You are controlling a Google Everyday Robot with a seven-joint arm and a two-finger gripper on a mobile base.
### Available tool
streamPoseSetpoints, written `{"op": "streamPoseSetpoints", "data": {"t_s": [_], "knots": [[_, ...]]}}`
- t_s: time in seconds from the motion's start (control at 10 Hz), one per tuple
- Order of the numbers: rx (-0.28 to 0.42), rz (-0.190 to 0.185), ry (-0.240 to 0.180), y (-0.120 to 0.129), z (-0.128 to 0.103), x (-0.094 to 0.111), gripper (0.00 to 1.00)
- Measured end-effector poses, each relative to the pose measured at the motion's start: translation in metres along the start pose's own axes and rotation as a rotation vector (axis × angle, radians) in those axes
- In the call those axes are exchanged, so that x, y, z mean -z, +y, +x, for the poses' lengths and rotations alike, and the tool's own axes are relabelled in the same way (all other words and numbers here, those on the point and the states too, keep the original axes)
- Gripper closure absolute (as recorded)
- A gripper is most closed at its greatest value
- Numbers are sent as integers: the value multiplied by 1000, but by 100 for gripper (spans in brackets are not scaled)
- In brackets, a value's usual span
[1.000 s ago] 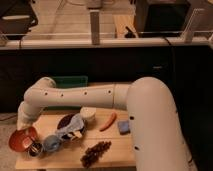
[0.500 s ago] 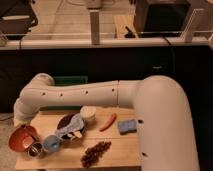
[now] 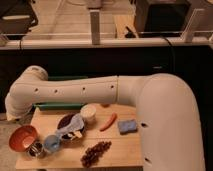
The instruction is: Place fork in red bowl
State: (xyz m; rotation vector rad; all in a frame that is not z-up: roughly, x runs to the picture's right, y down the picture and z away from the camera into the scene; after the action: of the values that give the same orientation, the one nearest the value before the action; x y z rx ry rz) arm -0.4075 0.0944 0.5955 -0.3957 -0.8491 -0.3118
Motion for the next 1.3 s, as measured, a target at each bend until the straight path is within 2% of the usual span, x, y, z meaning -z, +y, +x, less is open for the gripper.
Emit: {"op": "streamPoseSetpoints", "data": {"t_s": [0.3, 0.6, 0.9, 1.1, 1.3], "knots": [[32, 15, -13, -6, -3, -5, 100], [39, 9, -32, -6, 9, -24, 100], [24, -19, -61, 1, 22, -50, 100], [-9, -51, -88, 8, 37, -73, 100], [-32, -78, -114, 12, 41, -87, 100]]}}
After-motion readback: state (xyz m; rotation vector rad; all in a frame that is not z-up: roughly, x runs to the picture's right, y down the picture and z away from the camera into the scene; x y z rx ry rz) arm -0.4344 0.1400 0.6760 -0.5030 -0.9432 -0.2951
